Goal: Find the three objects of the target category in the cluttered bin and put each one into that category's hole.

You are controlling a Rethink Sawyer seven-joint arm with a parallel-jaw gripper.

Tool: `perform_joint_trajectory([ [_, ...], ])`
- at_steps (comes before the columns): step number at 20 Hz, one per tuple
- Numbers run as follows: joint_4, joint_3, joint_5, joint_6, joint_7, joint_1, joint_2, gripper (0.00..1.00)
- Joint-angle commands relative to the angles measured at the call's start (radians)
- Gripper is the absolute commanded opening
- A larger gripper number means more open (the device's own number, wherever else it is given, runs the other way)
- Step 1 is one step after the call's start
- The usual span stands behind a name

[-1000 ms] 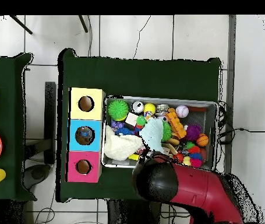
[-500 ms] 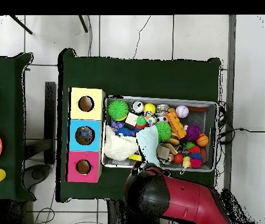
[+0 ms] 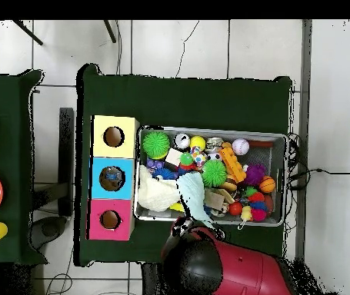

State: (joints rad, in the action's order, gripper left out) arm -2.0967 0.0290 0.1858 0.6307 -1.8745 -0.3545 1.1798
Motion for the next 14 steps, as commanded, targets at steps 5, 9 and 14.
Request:
perform_joint_trajectory([
  [5,-0.020,0.006,-0.040,0.099,-0.105,0.009,-0.002,0.00],
  [9,-0.018,0.007,-0.041,0.106,-0.099,0.014,0.004,0.00],
  [14,-0.033,0.005,-0.046,0.085,-0.110,0.031,0.000,0.00],
])
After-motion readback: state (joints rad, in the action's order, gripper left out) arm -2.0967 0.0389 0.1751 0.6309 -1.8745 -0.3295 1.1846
